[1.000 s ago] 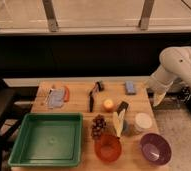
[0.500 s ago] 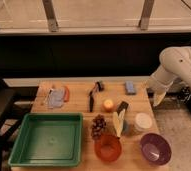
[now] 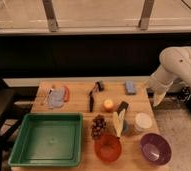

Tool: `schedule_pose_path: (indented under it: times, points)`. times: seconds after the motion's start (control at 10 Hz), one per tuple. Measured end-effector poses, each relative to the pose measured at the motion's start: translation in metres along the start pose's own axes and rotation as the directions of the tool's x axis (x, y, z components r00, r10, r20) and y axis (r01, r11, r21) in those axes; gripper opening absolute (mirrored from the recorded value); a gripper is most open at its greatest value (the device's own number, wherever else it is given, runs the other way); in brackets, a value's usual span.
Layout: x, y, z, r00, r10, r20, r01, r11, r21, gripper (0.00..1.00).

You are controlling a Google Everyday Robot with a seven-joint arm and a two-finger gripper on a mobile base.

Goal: Place towel in table surface

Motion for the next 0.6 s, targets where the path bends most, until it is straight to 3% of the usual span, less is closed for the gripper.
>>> schedule_pose_path:
  times: [0.3, 0.6]
  points:
    - [0.001, -0.002, -0.003, 0.999, -0.041, -0.016, 0.041, 0.999, -0.007, 0.66]
    - [-0.026, -0.035, -0.013, 0.976, -0.215, -0.02, 0.214, 0.976, -0.027, 0.66]
